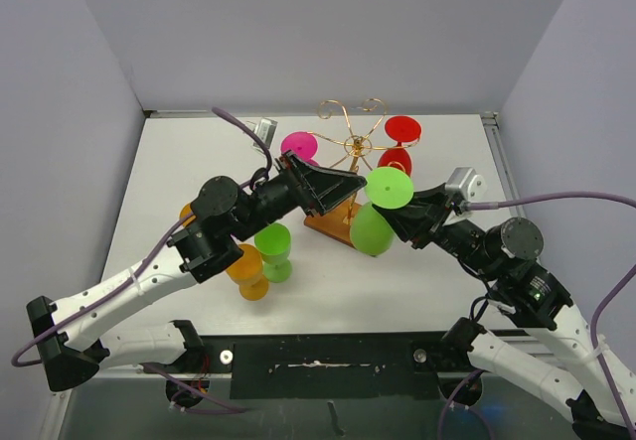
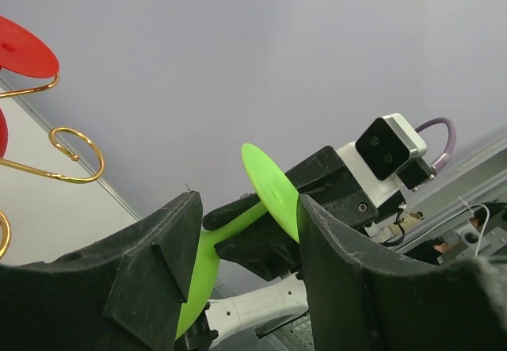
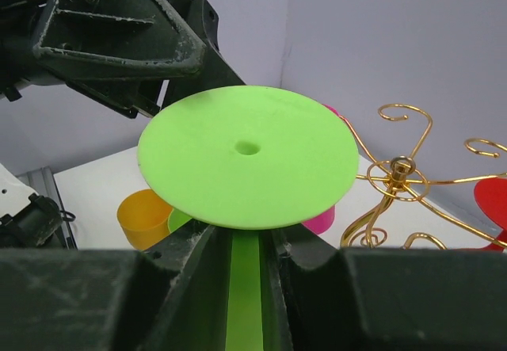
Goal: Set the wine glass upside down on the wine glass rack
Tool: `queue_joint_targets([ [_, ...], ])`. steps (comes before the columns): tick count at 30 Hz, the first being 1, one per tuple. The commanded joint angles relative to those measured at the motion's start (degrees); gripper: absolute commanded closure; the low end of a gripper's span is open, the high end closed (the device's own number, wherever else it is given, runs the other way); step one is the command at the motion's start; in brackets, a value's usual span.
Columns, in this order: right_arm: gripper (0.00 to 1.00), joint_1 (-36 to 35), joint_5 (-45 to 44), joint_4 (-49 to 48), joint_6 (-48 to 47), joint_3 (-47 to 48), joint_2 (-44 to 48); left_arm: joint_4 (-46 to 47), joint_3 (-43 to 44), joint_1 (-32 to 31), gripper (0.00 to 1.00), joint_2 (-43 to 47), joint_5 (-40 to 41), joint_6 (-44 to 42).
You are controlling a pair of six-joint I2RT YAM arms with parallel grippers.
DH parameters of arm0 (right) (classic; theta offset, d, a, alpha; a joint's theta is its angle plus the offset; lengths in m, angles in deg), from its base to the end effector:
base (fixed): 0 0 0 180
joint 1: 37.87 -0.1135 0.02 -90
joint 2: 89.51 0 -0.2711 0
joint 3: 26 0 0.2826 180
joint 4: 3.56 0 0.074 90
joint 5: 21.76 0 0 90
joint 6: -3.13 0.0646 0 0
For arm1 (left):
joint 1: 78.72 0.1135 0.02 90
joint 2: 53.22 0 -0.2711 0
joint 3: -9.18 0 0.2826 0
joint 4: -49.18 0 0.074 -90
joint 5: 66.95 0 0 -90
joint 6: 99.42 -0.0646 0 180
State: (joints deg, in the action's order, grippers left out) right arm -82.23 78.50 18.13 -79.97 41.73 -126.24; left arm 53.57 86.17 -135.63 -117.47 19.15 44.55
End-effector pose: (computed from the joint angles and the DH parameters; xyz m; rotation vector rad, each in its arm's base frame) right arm 0.1212 0.1346 0.4434 -0.6147 1.3326 0.8613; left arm 0.1657 -0.2623 0.4608 0.1058 1.4724 -1.6735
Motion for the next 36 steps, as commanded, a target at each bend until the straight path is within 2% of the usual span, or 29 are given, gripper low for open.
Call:
queue_joint_targets([
  [1, 1.0, -0.4, 2.3, -6.5, -1.3, 0.1, -0.4, 5.0, 0.2, 0.2, 0.5, 0.5, 0.4, 2.4],
  [6, 1.0, -0.4, 3.0, -7.8, -1.9, -0.6, -1.4, 8.9, -3.1, 0.2, 0.58, 1.4, 0.8, 5.8],
  [16, 1.0, -0.4, 5.8, -9.0, -2.8, -1.6, -3.1, 9.4, -4.2, 0.2, 0.78, 1.9, 0.1, 9.8],
  [18, 1.0, -0.3, 6.0, -8.7, -3.0, -1.4, -3.7, 9.6, -4.5, 0.2, 0.85, 2.0, -0.1, 10.6],
  [21, 0.99, -0.4, 6.2, -8.2, -3.3, -1.3, -4.3, 9.0, -4.9, 0.3, 1.0, 2.3, 0.3, 12.1],
  [23, 0.97, -0.4, 6.3, -7.8, -3.3, -1.4, -4.4, 11.5, -6.6, 0.5, 1.0, 2.7, 0.5, 14.9],
  [26, 0.92, -0.4, 5.9, -6.9, -3.0, -1.3, -4.2, 14.6, -8.2, 0.9, 1.0, 2.7, 0.5, 19.5],
  [28, 0.87, -0.3, 5.5, -6.2, -2.3, -0.9, -4.0, 12.4, -7.0, 0.9, 1.0, 2.8, 1.6, 20.3],
  [32, 0.72, -0.4, 4.3, -5.4, -0.5, -0.7, -2.8, 5.5, -4.0, 0.9, 1.0, 3.4, 5.8, 21.0],
  [34, 0.58, -0.4, 3.1, -4.7, 0.4, -0.8, -2.2, 3.1, -3.1, 1.0, 1.0, 3.7, 7.4, 21.3],
  [36, 0.5, -0.4, 2.1, -3.5, 0.9, -0.7, -1.4, 2.0, -2.3, 1.0, 1.0, 3.6, 8.9, 21.4],
])
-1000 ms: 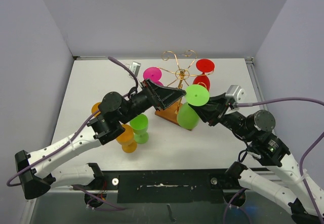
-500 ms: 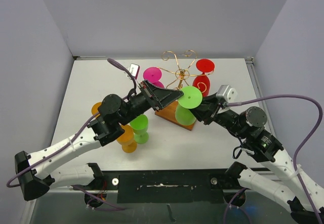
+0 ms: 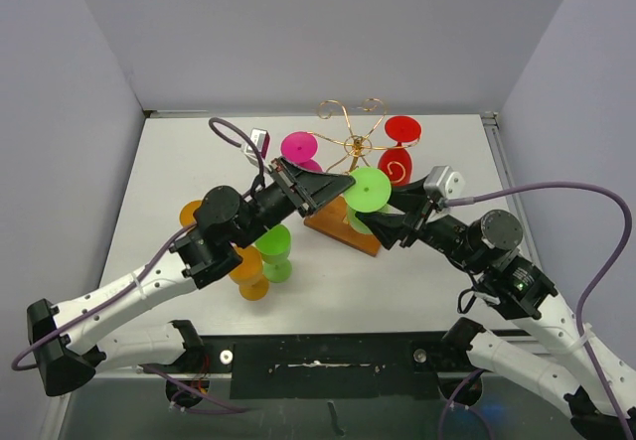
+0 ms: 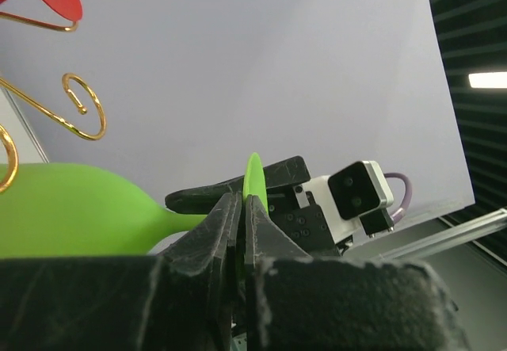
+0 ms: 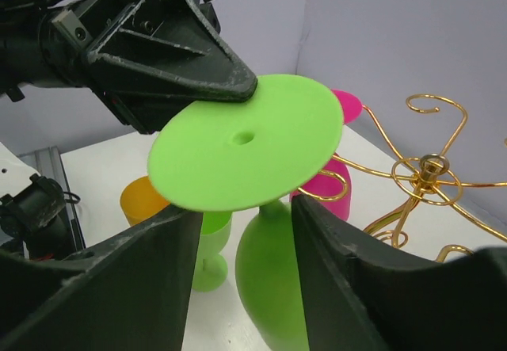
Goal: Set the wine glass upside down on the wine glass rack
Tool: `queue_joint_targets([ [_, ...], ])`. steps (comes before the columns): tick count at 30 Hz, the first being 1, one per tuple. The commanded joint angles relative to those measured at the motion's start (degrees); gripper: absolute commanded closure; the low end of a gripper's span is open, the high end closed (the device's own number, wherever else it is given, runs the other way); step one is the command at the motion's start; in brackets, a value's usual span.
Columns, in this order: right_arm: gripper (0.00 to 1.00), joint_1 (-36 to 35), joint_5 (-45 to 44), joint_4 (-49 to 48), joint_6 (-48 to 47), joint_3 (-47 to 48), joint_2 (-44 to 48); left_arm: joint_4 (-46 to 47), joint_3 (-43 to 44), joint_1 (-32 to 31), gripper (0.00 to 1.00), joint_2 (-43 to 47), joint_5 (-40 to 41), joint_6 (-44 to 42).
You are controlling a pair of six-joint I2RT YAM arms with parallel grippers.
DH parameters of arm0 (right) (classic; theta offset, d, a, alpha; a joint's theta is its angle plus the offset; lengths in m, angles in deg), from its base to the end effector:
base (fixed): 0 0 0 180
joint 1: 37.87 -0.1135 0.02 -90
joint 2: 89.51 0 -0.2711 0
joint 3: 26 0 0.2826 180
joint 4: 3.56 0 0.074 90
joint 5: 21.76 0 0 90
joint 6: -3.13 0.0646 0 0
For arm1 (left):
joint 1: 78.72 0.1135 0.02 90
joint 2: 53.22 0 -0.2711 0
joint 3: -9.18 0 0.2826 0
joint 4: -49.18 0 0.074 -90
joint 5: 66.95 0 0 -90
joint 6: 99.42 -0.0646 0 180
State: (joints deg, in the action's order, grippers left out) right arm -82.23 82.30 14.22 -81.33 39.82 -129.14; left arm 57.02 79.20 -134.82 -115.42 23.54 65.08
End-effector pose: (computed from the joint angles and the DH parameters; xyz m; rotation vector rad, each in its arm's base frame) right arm 0.1320 0.1510 0.4311 -0.6888 1.3208 0.8856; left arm 0.1717 -0.2545 0.4292 -0.2608 1.5544 -1.8857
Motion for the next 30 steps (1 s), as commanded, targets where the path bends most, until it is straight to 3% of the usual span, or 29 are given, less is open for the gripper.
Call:
queue_joint_targets([
  [1, 0.47, -0.4, -1.9, 1.3, 2.3, 1.2, 1.8, -2.1, 5.2, 0.2, 1.0, 1.4, 5.1, 0.8],
  [9, 0.34, -0.4, 4.1, 5.0, 2.8, 1.8, 6.4, -2.8, 6.4, 3.1, 1.0, -1.0, 4.6, 4.8],
  [30, 0.26, -0.4, 5.8, 1.9, 4.6, 3.4, 12.4, -6.3, 8.2, 8.3, 1.0, -7.8, 2.5, 9.2],
])
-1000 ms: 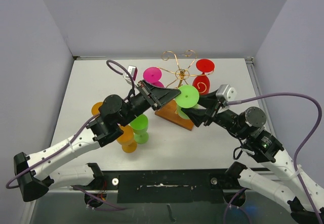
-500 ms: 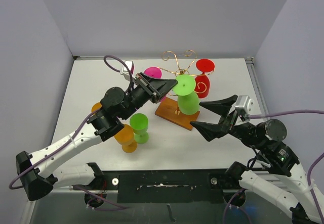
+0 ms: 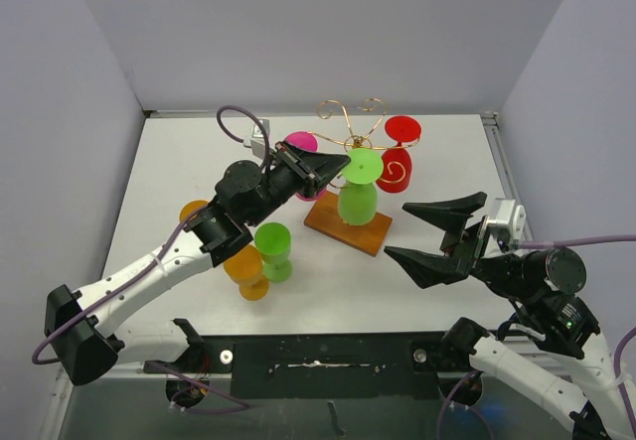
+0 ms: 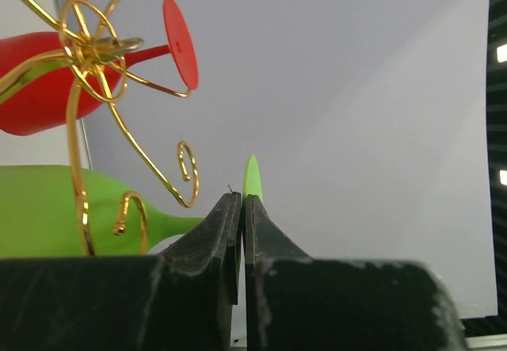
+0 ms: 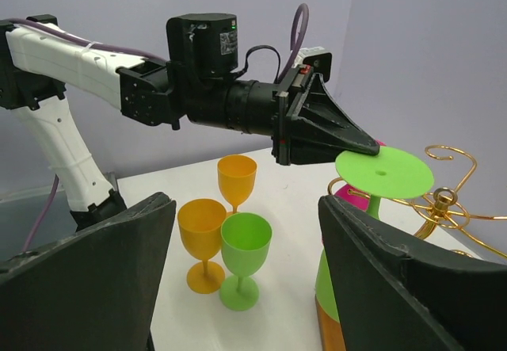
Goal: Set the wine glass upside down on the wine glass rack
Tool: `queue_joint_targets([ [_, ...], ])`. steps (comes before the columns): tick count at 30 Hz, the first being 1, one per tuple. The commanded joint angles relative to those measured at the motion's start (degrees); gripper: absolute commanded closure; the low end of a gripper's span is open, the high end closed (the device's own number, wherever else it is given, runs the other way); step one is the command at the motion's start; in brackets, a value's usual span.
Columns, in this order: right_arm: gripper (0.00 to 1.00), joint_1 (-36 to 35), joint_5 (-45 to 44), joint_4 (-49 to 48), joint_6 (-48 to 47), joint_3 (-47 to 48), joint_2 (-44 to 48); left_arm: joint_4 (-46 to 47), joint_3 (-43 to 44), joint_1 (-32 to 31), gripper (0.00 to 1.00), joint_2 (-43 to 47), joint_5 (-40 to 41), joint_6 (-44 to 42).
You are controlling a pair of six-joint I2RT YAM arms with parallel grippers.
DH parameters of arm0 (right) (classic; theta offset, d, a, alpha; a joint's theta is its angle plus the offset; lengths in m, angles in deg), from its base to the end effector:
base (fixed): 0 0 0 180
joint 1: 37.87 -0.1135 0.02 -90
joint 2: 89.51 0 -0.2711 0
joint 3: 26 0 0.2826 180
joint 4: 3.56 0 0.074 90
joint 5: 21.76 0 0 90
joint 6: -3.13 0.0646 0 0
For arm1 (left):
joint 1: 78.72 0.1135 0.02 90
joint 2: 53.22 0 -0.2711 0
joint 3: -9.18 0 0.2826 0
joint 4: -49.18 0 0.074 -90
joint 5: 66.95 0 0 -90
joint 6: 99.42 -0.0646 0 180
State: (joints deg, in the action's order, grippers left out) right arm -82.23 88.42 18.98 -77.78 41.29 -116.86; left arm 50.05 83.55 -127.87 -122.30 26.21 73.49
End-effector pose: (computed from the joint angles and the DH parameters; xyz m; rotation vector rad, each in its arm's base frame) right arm 0.0733 0.1029 0.4597 -0.7035 1.1592 1.0162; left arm 0.2266 -0.2566 0.4076 -0.5616 1.6648 -1.7675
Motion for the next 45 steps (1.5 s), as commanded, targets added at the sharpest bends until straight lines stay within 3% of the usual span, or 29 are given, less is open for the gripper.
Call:
queue_joint_targets([
  [1, 0.25, -0.4, -0.4, -2.9, 1.0, 1.9, 0.2, 0.7, 4.0, 1.6, 1.0, -1.5, -0.4, 0.9],
  [10, 0.24, -0.4, -1.3, -3.8, 1.3, 1.4, 0.1, 0.2, 5.4, 2.2, 1.0, -3.2, 1.0, -0.9],
  [45, 0.21, -0.4, -3.0, -9.2, 4.0, -1.4, -1.1, -3.7, -1.5, 4.8, 1.0, 5.4, 5.4, -5.2],
])
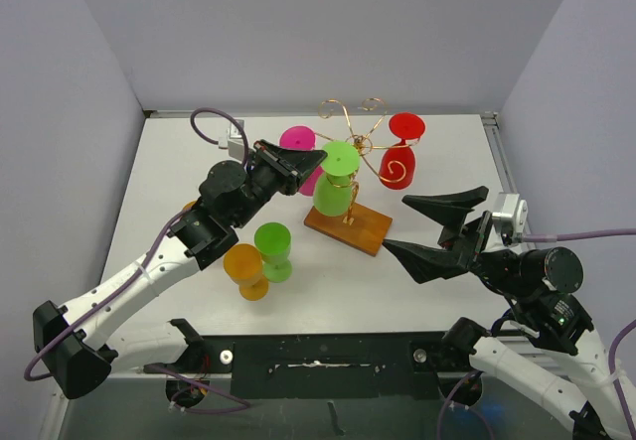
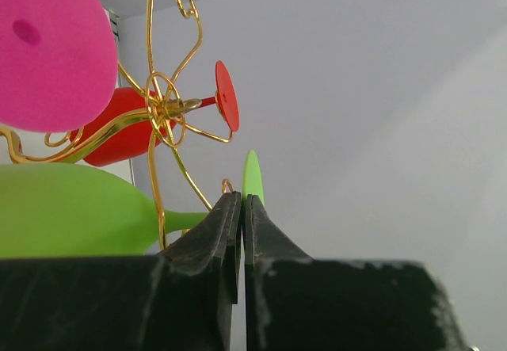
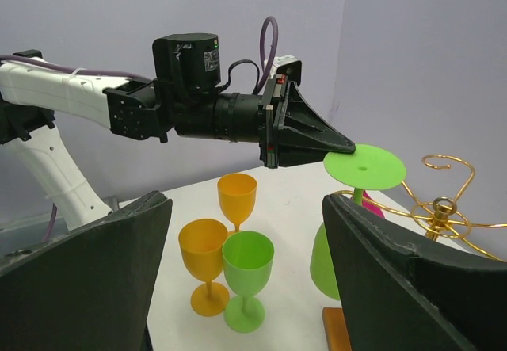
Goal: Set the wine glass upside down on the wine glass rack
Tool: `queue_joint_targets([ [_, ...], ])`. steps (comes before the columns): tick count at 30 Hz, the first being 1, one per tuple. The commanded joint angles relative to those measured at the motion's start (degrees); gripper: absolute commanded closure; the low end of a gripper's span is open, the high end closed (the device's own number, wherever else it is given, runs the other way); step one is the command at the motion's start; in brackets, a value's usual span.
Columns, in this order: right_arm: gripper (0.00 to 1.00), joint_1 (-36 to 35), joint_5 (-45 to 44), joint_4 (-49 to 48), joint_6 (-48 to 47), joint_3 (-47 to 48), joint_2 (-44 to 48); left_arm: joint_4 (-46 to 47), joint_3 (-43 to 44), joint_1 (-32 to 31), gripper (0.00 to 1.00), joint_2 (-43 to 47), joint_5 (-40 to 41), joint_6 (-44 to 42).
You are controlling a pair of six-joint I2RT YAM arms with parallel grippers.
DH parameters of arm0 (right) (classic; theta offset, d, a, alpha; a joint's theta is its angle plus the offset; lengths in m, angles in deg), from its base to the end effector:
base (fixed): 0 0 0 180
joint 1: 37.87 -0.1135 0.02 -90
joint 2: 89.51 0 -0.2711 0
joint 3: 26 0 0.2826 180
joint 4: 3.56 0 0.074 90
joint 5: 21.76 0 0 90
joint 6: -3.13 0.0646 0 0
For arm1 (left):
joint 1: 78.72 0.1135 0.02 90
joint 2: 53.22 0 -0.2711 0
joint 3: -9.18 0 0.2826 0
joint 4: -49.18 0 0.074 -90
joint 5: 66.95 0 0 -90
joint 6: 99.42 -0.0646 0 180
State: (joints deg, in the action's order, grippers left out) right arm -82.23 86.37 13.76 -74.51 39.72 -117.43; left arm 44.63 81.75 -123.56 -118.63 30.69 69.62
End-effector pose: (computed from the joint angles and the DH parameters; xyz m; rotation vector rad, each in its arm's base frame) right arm 0.0793 0.1057 0.4610 -0.6299 1.1388 1.0462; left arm 0.2368 -0.2234 0.4015 -0.6351 1.6462 -1.5704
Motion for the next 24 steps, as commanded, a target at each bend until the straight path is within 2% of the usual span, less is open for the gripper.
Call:
queue_joint_targets([
  [1, 0.21, -0.4, -0.9, -4.1, 0.8, 0.2, -0.5, 1.7, 0.1, 0.5, 1.0, 1.8, 0.7, -1.3],
  [24, 0.2, -0.4, -1.9, -4.6, 1.3, -0.5, 0.1, 2.3, -4.9, 0.5, 1.0, 7.0, -5.2, -3.0],
])
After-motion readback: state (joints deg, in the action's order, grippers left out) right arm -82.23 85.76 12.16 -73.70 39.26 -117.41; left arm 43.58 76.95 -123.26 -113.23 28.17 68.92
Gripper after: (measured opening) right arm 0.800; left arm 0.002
